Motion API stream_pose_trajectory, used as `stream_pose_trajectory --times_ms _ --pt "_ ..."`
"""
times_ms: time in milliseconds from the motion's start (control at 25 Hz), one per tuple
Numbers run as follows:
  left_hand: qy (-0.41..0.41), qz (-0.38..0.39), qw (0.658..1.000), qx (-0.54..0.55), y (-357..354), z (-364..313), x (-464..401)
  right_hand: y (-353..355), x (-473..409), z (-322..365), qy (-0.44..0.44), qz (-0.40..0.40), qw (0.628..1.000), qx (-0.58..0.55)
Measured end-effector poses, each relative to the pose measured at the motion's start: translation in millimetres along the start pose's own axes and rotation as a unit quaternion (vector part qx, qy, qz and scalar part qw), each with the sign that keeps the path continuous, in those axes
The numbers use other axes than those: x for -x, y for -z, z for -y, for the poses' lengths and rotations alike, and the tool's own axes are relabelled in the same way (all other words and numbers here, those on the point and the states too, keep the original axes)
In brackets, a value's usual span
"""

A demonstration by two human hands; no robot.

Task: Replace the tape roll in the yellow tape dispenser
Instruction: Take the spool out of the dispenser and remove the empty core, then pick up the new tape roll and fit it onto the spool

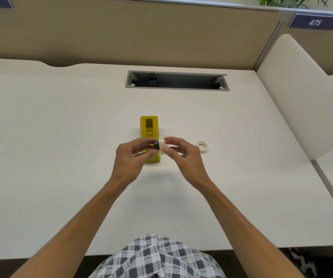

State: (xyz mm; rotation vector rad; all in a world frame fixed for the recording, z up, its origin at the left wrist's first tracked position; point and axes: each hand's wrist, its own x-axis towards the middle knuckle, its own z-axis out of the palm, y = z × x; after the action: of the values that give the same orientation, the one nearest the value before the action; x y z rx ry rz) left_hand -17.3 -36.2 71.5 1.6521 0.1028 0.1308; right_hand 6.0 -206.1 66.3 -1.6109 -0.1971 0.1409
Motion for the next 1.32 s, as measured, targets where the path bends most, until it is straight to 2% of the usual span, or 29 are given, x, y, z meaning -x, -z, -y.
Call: stream_pose_trajectory --times_ms 360,600,720,840,1040,1200,1320 --pt "-0.016 0.013 1.000 0.009 -1.0 -1.9 -0.6 0.0 -2.6 5.1 0.002 0.019 1.000 0.008" --pt "-0.032 -0.009 0.999 0.002 -5.3 5.1 -3.3 -8.9 -1.7 0.8 0.006 -0.057 0.997 0.043" --pt "0.000 -0.016 1.000 0.015 -12.8 18.4 -2.7 -17.7 1.9 -12.9 0.009 -0.100 0.993 0.058" --pt "0.027 -0.020 0.999 0.008 -19.0 28.9 -0.6 -18.7 2.1 -24.3 -0.028 -0.121 0.991 0.056" --pt "-0.065 -0.136 0.979 -0.140 20.9 44.3 24.8 -7.9 0.4 -29.9 -0.054 -0.128 0.989 0.058" --pt "-0.045 -0.106 0.952 -0.284 72.7 79.9 100.4 0.8 3.5 -32.0 -0.060 -0.121 0.988 0.068" --pt "-0.022 -0.083 0.947 -0.309 90.1 97.3 139.3 -0.9 4.7 -33.3 -0.066 -0.125 0.987 0.070"
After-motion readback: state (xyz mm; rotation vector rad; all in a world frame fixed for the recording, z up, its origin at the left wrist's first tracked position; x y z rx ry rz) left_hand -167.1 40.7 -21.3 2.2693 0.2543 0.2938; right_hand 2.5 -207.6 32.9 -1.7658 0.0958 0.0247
